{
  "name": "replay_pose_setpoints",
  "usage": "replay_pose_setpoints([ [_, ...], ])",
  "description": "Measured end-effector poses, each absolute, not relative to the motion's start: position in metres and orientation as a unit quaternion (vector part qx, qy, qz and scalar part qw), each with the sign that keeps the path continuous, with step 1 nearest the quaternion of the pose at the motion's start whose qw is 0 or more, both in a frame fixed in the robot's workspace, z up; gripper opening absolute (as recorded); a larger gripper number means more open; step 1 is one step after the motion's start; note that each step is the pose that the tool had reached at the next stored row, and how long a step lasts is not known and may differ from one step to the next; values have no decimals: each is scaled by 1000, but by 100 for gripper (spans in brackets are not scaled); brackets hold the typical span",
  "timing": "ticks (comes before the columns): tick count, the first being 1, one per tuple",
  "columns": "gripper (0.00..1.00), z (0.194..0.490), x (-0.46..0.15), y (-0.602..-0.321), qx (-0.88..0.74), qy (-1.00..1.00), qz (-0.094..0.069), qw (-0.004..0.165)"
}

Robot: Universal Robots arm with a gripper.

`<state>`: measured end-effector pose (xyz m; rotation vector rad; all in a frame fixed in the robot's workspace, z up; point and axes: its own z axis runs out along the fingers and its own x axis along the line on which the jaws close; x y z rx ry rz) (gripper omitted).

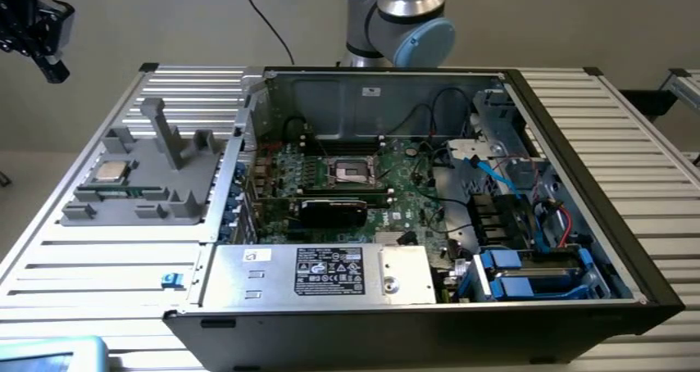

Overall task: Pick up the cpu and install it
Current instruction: 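Reach for the cpu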

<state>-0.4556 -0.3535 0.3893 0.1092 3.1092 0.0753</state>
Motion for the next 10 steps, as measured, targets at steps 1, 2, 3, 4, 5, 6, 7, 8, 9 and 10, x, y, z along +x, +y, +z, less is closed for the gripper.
replay_pose_setpoints([
  [1, 11, 389, -456, -354, 35, 999, 24, 15],
  [2, 11, 389, -456, -354, 35, 999, 24, 15],
  [3, 11, 389, -456, -354, 35, 999, 24, 15],
  [4, 11, 389, -457, -353, 35, 999, 24, 15],
  [5, 11, 389, -457, -353, 35, 999, 24, 15],
  [6, 11, 389, -457, -353, 35, 999, 24, 15],
  [7, 11, 389, -457, -353, 35, 999, 24, 15],
  [8, 11, 389, -457, -353, 35, 999, 24, 15],
  [9, 11, 389, -457, -353, 35, 999, 24, 15],
  [10, 11, 389, -457, -353, 35, 999, 24, 15],
])
